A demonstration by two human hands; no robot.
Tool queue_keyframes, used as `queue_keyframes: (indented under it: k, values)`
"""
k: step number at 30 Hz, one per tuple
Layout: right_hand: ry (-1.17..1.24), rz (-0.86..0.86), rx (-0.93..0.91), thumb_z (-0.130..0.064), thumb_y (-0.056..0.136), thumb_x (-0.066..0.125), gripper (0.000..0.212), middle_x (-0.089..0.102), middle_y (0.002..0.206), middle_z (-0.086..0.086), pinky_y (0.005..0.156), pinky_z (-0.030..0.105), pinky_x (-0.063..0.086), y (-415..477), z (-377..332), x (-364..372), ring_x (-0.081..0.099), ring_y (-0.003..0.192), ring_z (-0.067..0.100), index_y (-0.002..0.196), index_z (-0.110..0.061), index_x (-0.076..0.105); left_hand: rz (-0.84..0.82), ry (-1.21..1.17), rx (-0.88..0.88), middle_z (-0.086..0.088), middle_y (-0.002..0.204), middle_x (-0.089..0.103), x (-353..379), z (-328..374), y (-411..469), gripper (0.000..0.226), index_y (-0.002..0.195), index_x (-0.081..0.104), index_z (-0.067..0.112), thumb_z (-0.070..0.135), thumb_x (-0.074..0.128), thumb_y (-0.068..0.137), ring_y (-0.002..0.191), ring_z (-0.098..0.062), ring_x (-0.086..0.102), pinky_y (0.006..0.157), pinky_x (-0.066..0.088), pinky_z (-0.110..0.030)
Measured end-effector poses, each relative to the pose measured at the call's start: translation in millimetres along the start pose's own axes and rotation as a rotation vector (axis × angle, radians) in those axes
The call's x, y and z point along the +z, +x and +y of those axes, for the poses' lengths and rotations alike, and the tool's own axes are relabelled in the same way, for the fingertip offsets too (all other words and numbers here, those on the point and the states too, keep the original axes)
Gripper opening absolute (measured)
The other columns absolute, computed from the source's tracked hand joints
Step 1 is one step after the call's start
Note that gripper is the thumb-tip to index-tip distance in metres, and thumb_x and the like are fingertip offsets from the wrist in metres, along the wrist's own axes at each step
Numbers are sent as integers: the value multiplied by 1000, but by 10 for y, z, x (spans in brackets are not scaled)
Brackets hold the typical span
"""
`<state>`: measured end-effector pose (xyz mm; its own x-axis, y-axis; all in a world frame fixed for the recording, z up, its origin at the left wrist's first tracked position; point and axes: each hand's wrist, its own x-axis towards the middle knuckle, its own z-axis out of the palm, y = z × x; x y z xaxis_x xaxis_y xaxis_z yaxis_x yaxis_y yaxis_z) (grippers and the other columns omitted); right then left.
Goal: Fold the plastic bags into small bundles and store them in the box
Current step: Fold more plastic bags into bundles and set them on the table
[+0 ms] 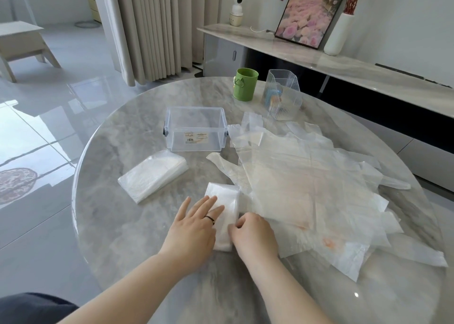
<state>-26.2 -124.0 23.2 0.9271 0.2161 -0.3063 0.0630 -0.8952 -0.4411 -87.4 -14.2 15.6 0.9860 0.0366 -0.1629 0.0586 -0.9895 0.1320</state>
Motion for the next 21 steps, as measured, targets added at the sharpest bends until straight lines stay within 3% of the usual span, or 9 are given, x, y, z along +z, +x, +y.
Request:
queue_keyframes:
  k: [2, 4, 10, 12, 14, 16, 17, 19, 21]
  values:
    - [7, -26, -21, -26, 91, 48, 20, 66, 105, 8, 72, 25, 39, 52, -141, 84, 59, 102, 26, 93, -10, 59, 160, -123, -83, 7, 146, 35, -47, -53, 10, 45, 136, 43, 21, 22, 30, 93, 137, -4, 30, 114, 2, -32]
    - [21, -41, -35, -26, 92, 46, 30, 66, 110, 8, 72, 23, 39, 116, -299, 177, 59, 106, 25, 107, -6, 62, 156, -125, -131, 13, 154, 11, -74, -151, 7, 48, 146, 17, 26, 31, 27, 99, 143, -2, 2, 114, -11, -29]
    - [102, -36, -107, -22, 95, 39, 32, 63, 115, 13, 80, 28, 44, 208, -643, 318, 57, 108, 28, 110, -2, 60, 56, -110, -278, 14, 154, 6, 7, -419, -35, 52, 146, 15, 33, 45, 13, 95, 143, -4, -1, 115, -8, -32]
    - [111, -15, -158, -22, 96, 37, 32, 63, 113, 12, 75, 29, 41, 239, -636, 318, 57, 106, 28, 109, -3, 59, 52, -100, -284, 13, 155, 1, 20, -438, -35, 56, 147, 11, 32, 44, 5, 92, 143, -5, -5, 115, -10, -31]
    - [83, 52, -236, -24, 94, 41, 25, 65, 106, 7, 68, 26, 36, 225, -557, 278, 59, 99, 26, 103, -9, 59, 75, -86, -284, 11, 155, -1, -14, -449, -41, 48, 146, 10, 29, 39, 15, 99, 143, -6, -6, 114, -11, -31]
    - [-105, 376, -431, -29, 78, 66, 17, 69, 83, -2, 58, 21, 38, 211, -381, 180, 63, 79, 20, 86, -15, 63, 97, -93, -307, 10, 155, 0, -31, -491, -24, 48, 146, 11, 28, 35, 22, 100, 143, -6, -5, 115, -11, -30]
    - [-186, 447, -506, -34, 58, 80, 26, 66, 67, -7, 51, 16, 39, 193, -268, 130, 63, 64, 16, 73, -19, 65, 103, -95, -318, 10, 155, 1, -38, -512, -14, 48, 146, 12, 28, 34, 23, 100, 143, -6, -3, 115, -10, -31]
    - [-349, 521, -547, -43, 27, 87, 44, 60, 55, -10, 47, 11, 42, 198, -21, 69, 59, 51, 11, 58, -24, 63, 107, -94, -341, 10, 155, 4, -46, -563, 15, 47, 146, 14, 27, 32, 24, 100, 144, -7, 0, 115, -8, -31]
    - [-411, 525, -534, -44, 20, 88, 49, 59, 55, -8, 47, 14, 45, 227, 277, 10, 60, 50, 12, 55, -22, 63, 128, -89, -361, 9, 155, 7, -49, -593, 41, 46, 146, 16, 26, 29, 23, 100, 144, -8, 2, 115, -6, -31]
